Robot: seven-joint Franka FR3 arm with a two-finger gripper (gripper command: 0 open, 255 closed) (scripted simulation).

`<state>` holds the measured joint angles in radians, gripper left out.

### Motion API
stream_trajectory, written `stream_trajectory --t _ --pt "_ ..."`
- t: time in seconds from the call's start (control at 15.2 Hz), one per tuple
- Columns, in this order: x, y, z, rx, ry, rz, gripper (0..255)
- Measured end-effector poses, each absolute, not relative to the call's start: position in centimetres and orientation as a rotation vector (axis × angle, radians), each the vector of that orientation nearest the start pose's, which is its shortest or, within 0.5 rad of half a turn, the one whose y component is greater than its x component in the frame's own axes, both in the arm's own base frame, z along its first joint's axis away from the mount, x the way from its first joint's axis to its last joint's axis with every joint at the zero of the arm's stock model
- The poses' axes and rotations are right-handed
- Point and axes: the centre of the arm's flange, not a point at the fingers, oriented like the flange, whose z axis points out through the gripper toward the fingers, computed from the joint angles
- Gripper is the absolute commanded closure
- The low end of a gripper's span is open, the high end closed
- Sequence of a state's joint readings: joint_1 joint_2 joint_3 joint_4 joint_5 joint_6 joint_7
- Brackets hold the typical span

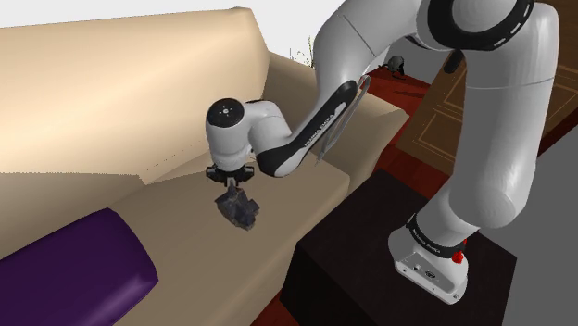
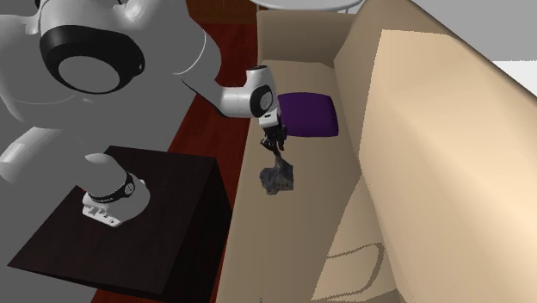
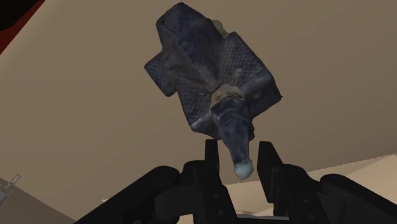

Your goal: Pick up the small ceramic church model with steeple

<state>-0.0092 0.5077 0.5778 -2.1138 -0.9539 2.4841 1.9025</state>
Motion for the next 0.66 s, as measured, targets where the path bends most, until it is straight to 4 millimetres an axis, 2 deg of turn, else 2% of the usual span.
stream_trajectory --t 0.66 --pt "48.0 31.2 25.4 -3.022 0.969 -0.465 255"
